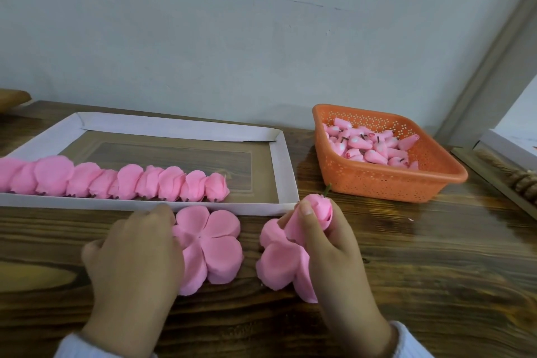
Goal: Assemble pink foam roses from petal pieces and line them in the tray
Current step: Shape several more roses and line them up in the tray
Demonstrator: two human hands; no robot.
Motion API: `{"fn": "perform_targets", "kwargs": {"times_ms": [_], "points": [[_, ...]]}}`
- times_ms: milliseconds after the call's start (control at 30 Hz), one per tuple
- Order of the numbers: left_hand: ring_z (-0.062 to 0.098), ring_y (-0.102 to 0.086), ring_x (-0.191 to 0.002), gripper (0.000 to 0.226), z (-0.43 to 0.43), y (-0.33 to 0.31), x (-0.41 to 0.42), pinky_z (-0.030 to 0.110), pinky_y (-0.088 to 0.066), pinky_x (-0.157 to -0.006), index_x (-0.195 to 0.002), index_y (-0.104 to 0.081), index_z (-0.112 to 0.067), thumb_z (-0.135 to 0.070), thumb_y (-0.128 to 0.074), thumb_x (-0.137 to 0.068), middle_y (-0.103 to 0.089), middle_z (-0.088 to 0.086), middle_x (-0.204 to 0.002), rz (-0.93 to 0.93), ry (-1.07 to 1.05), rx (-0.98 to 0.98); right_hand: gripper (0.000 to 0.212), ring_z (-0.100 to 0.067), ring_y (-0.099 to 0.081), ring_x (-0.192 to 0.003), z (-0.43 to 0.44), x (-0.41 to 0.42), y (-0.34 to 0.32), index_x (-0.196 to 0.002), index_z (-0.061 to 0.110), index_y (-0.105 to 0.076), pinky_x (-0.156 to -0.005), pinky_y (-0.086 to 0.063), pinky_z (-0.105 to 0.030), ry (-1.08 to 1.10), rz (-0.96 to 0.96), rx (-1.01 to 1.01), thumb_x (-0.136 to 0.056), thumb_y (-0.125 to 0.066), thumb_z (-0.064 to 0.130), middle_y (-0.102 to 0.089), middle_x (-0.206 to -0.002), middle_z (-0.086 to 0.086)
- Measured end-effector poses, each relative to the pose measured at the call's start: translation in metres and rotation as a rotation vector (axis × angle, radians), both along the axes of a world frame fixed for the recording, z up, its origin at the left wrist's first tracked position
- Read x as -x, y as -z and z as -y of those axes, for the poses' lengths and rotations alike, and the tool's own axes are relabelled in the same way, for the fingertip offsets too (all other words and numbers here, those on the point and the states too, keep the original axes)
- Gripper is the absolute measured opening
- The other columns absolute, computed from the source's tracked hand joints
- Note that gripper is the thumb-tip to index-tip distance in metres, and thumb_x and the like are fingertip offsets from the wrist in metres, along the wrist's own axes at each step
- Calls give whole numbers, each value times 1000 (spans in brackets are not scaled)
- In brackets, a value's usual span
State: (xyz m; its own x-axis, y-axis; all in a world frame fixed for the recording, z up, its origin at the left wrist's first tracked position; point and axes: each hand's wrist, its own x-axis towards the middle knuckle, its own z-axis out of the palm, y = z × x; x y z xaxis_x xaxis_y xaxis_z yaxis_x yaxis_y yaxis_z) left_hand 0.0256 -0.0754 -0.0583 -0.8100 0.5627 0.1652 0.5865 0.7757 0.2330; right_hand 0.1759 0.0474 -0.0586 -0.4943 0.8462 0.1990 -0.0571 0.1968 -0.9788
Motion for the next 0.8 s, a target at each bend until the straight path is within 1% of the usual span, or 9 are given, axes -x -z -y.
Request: {"fn": "perform_targets", "kwargs": {"times_ms": [33,67,167,267,300,433,500,633,800], "points": [[18,-55,-96,19,-14,-1,-4,40,-43,-81,-109,-54,-29,-27,-53,-91,-55,-4,-100,-23,-8,1,36,-26,-60,-83,0,0,1,-84,12,-62,-68,-48,-23,-2,4,-1,-83,-49,46,-63,-84,-12],[19,-54,-97,19,-14,0,-4,41,-43,-80,-109,-53,-29,-27,-53,-90,-53,-4,-101,-53,-22,-63,36,-25,-60,-83,0,0,1,-84,12,-62,-67,-48,-22,-5,8,0,-83,-49,46,-63,-84,-11],[16,-52,-90,19,-14,-9,-1,40,-42,-79,-109,-53,-29,-28,-53,-91,-52,-5,-95,-4,-33,5,35,-22,-60,-81,-1,-1,2,-83,15,-63,-66,-47,-19,-16,16,10,-82,-49,47,-63,-83,-9],[21,-56,-99,34,-16,-5,0,41,-42,-80,-123,-47,-26,-29,-55,-90,-58,-1,-104,-48,-39,-49,35,-19,-59,-78,-1,0,1,-82,15,-63,-65,-46,-17,-16,13,13,-82,-49,48,-62,-82,-9],[22,-56,-101,36,-17,-7,-1,42,-44,-82,-126,-46,-25,-30,-54,-91,-58,0,-107,-17,-61,-36,35,-19,-59,-78,-1,0,1,-82,16,-63,-65,-46,-17,-18,12,16,-82,-49,48,-62,-82,-9],[16,-55,-94,22,-16,-12,-2,40,-45,-86,-114,-56,-29,-32,-48,-94,-56,-4,-102,39,-75,-3,35,-22,-60,-82,-1,0,2,-84,15,-63,-65,-46,-15,-28,11,20,-82,-49,47,-64,-86,-11],[16,-55,-96,20,-16,-13,-3,41,-44,-86,-113,-56,-30,-30,-50,-94,-55,-4,-102,28,-63,-28,36,-20,-60,-80,-1,0,2,-85,13,-63,-65,-46,-15,-33,3,25,-82,-50,46,-64,-86,-11],[16,-53,-103,20,-14,-15,-5,39,-44,-85,-114,-53,-30,-31,-51,-94,-54,-4,-107,18,-70,-9,39,0,-60,-69,0,2,0,-85,10,-62,-64,-45,-10,-45,-32,50,-88,-58,49,-65,-74,5],[15,-52,-100,9,-15,-18,-6,38,-41,-87,-101,-55,-32,-35,-50,-94,-55,-7,-101,-13,-69,21,26,4,-58,-66,-1,2,1,-87,5,-61,-63,-43,-8,-72,-41,41,-94,-52,28,-64,-68,12]]}}
